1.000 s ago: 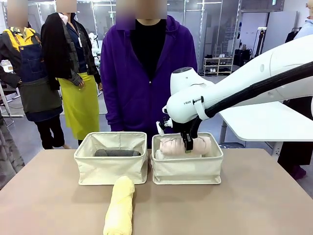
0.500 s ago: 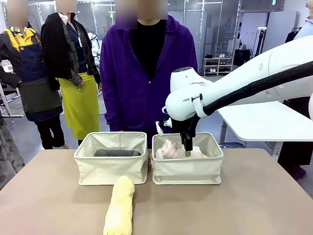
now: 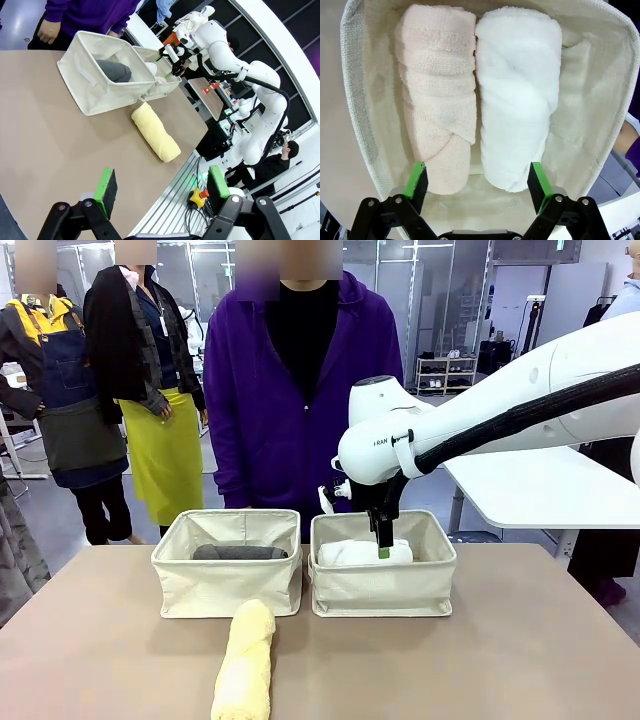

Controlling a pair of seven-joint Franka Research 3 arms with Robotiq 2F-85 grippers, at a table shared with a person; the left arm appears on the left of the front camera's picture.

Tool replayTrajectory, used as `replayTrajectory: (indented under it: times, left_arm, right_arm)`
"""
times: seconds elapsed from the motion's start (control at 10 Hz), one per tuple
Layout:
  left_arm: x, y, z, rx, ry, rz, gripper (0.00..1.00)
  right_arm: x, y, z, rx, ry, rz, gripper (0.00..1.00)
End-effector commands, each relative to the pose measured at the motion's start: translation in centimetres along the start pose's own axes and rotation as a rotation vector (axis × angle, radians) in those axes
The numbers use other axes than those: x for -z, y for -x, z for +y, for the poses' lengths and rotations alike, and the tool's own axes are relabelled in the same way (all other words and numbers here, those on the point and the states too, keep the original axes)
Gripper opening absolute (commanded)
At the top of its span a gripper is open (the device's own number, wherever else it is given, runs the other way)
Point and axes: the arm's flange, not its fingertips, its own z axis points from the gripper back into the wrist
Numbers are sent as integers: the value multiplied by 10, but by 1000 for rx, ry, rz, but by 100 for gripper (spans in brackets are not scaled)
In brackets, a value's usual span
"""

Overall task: Divide the towels into two baskets.
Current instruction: Pick up one hotel-folded towel from the bottom of the table and place it in the Fabric basket indicated by the person.

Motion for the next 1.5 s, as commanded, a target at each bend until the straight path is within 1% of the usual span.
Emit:
replayTrajectory:
  times: [0.0,0.9,1.0,1.1,1.2,1.3,1.4]
  left_arm:
    - [-3,-1,-5,-1,6,-13,92]
    - [-3,-1,-5,-1,6,-13,92]
    - [-3,-1,-5,-1,6,-13,92]
    - [-3,-1,-5,-1,6,-13,92]
    - [-3,-1,-5,-1,6,-13,92]
    - [-3,-1,-5,-1,6,-13,92]
    - [-3,-1,-5,-1,6,-13,92]
  right_arm:
    - [1,0,1,-7,3,10,100]
    - [0,0,0,0,0,0,100]
    - [-25,7,14,20,6,40,100]
    - [-52,11,28,41,19,38,100]
    - [-76,17,46,96,2,-14,100]
    - [-91,33,62,190,-46,-82,100]
    - [-101,61,78,322,-98,-194,100]
